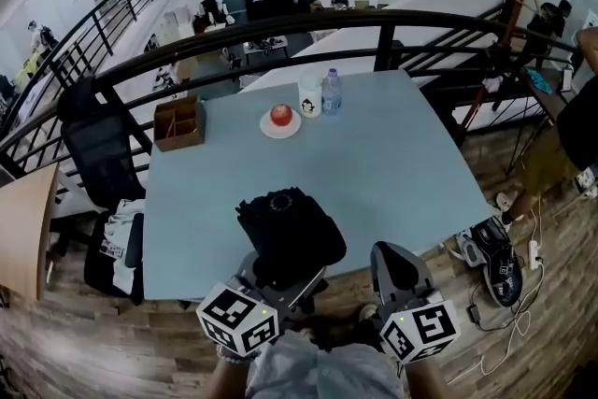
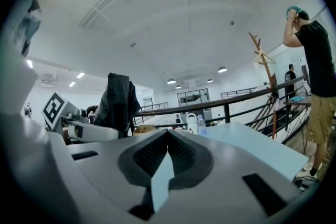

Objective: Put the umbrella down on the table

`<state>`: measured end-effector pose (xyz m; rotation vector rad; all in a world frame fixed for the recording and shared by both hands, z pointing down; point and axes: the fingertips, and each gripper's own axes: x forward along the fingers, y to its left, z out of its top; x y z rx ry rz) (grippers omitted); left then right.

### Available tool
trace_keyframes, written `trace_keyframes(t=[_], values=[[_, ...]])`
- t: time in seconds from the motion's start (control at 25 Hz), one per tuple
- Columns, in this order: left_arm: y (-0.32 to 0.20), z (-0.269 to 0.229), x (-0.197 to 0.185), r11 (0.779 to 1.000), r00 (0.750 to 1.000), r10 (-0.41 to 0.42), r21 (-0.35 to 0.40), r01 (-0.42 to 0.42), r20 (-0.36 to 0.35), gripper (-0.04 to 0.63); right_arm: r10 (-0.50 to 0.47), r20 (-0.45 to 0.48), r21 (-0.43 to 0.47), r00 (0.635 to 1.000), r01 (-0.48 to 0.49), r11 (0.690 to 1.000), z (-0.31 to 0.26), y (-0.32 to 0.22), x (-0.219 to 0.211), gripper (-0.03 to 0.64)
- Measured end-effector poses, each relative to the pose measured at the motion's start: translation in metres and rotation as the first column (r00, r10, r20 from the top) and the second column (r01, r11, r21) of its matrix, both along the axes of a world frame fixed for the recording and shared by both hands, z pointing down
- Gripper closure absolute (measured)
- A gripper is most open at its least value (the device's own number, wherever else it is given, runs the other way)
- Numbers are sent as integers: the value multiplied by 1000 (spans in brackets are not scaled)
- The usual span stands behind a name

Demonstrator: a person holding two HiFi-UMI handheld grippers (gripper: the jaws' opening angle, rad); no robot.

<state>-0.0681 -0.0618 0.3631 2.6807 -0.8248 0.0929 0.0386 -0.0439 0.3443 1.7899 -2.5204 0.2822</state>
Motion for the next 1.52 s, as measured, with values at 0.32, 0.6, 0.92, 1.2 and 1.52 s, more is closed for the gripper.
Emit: trace_keyframes(t=[0.32,0.6,0.92,1.2,1.52], values=[[-21,-10,56,998,998,-55,11,55,-5,322,-64,-3,14,998,64,998,-8,-25,54,617],[-34,-9,95,989,989,-146,10,146,20,322,-155,20,15,988,154,988,-6,-56,95,617],[-40,-3,121,962,960,-274,3,274,61,322,-283,36,7,958,283,959,-2,-72,122,617],[-49,6,134,951,931,-309,53,304,193,322,-341,49,-8,939,342,940,9,-74,146,617],[-65,15,150,956,921,-292,48,290,256,322,-325,84,-37,942,329,944,20,-84,167,617]])
